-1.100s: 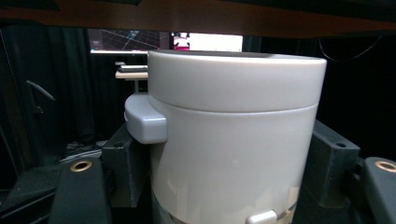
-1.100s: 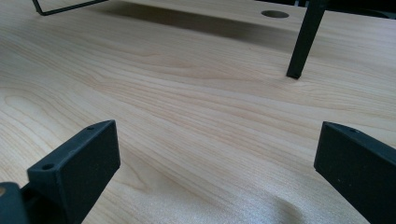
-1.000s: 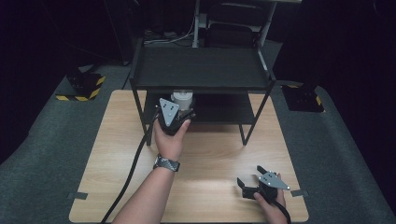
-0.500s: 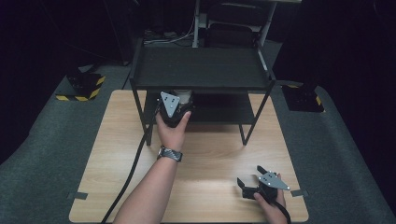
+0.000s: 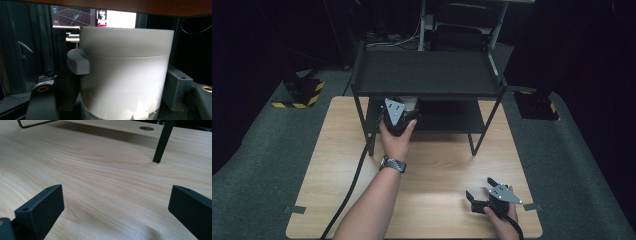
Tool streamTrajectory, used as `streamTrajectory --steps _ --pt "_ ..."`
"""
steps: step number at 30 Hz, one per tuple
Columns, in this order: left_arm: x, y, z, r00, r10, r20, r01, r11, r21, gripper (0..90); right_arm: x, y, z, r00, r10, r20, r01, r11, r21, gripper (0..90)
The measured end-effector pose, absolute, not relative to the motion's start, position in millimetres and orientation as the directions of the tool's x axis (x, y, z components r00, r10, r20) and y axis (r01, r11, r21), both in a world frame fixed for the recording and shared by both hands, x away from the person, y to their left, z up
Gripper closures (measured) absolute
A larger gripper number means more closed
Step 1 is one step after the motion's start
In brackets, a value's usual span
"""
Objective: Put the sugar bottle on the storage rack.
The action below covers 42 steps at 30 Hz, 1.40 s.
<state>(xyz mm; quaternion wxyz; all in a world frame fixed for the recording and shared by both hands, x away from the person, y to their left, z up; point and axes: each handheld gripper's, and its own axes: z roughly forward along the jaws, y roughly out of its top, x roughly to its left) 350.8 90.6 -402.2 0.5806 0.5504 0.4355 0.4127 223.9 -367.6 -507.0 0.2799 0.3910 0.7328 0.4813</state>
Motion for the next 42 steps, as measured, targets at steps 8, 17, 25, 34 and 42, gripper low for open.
streamTrajectory --steps 8,17,25,34,42 --pt "348.1 93.2 -397.5 0.297 0.953 -0.058 0.003 0.06 0.998 12.0 224.2 -367.6 -506.9 -0.539 0.841 -0.037 0.303 0.234 0.924 0.0" --pt "332.3 95.0 -392.9 0.3 0.952 -0.053 0.005 0.054 0.999 0.4 224.4 -367.1 -506.8 -0.539 0.842 -0.039 0.302 0.237 0.923 0.0" --pt "307.3 104.4 -399.4 0.344 0.938 -0.041 -0.027 0.053 0.998 0.4 224.4 -366.2 -506.3 -0.54 0.841 -0.046 0.301 0.244 0.922 0.1" --pt "274.9 118.1 -416.5 0.363 0.931 -0.03 -0.062 0.057 0.996 0.4 224.5 -365.0 -505.8 -0.54 0.84 -0.054 0.3 0.252 0.92 0.0" --pt "252.1 131.9 -432.7 0.37 0.929 -0.023 -0.06 0.049 0.997 0.4 224.4 -364.4 -505.8 -0.54 0.839 -0.059 0.298 0.256 0.92 0.1"
